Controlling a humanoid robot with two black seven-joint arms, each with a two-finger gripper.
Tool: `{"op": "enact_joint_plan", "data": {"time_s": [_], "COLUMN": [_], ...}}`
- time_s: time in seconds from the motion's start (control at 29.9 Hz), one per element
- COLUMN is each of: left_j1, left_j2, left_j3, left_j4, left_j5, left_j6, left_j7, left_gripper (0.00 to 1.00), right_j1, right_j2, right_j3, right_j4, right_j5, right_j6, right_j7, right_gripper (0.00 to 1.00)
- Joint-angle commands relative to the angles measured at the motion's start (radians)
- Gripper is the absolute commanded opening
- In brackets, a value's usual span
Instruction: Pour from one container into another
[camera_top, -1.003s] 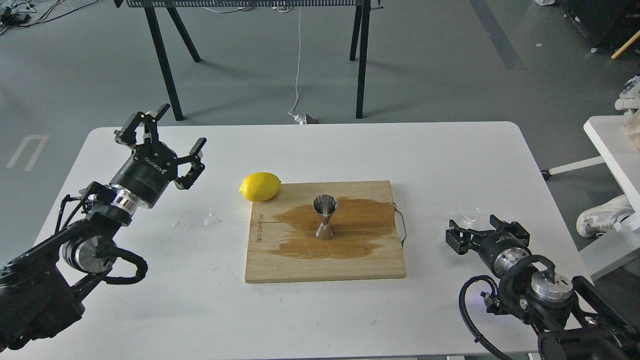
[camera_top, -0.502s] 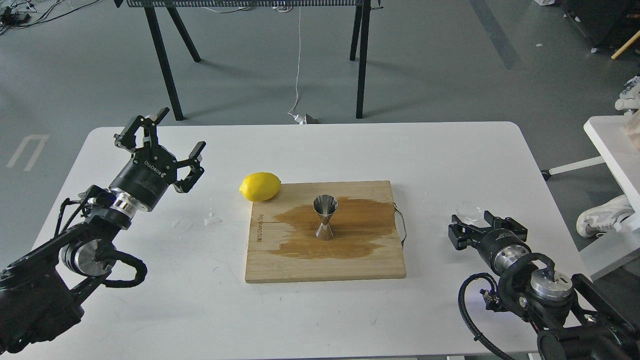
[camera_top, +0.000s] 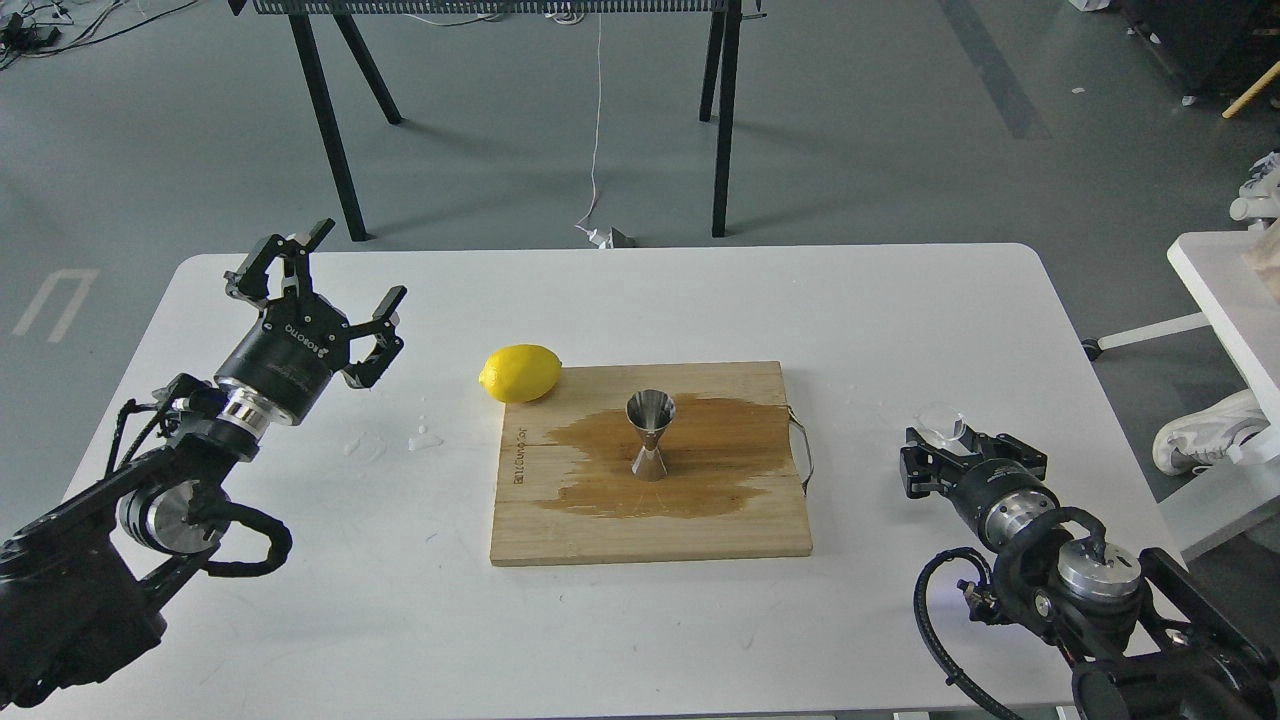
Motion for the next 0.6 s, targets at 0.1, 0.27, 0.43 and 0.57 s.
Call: {"op": "enact_joint_plan", "data": {"time_s": [0.1, 0.27, 0.43, 0.57], "left_j1": [0.000, 0.000, 0.000, -0.002], "left_j2": [-0.001, 0.000, 0.000, 0.002], "left_j3": [0.000, 0.000, 0.001, 0.000], "left_j4": [0.010, 0.010, 0.010, 0.010], "left_j5": [0.000, 0.000, 0.000, 0.000], "left_j6": [0.000, 0.000, 0.000, 0.000], "left_j7": [0.000, 0.000, 0.000, 0.000], "left_gripper": [0.94, 0.94, 0.94, 0.94], "right_j1": [0.000, 0.000, -0.005, -0.002], "right_j2": [0.000, 0.000, -0.003, -0.003], "right_j3": [-0.003, -0.006, -0.013, -0.013], "right_j4": [0.002, 0.003, 0.017, 0.034], "right_j5": [-0.001, -0.001, -0.006, -0.053], "right_j6": [0.003, 0.003, 0.004, 0.004], "right_j7": [0.000, 0.002, 0.005, 0.005], "right_gripper": [0.47, 0.46, 0.45, 0.45]}}
